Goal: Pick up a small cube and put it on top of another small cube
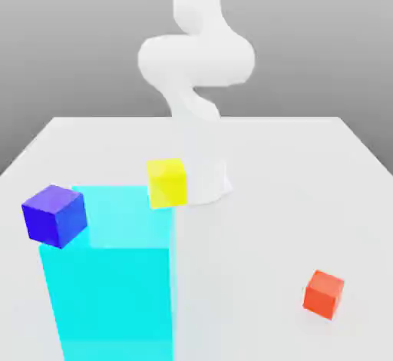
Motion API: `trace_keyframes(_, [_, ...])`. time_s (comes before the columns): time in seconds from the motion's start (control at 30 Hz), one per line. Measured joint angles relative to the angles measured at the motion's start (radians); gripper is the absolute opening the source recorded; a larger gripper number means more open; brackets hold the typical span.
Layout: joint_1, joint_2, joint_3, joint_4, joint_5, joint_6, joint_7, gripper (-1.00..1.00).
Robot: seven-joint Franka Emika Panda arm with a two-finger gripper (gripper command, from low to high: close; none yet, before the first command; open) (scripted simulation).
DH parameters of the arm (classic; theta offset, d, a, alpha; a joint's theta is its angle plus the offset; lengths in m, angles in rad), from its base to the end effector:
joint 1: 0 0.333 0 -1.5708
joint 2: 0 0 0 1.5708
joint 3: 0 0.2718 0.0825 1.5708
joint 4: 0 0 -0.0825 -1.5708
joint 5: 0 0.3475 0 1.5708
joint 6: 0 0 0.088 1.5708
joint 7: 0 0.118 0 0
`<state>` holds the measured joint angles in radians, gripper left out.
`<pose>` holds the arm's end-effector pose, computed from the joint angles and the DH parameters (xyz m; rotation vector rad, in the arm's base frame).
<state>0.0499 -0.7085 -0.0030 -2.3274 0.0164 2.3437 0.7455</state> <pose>0.3805 0.0179 0.6288 -2.5283 0.9309 -0.9328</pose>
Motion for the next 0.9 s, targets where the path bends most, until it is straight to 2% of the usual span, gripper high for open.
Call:
trace_keyframes(0.5, [0.242,0.550,0.063,-0.165,0.065,0.263,-0.304,0.00])
trace_keyframes(0.63, [0.301,0.695,0.098,-0.209,0.037,0.333,-0.351,0.00])
trace_keyframes(0.77, [0.346,0.840,0.106,-0.252,-0.036,0.403,-0.366,0.00])
trace_keyframes(0.9, [0.378,0.984,0.081,-0.245,-0.093,0.506,-0.345,0.00])
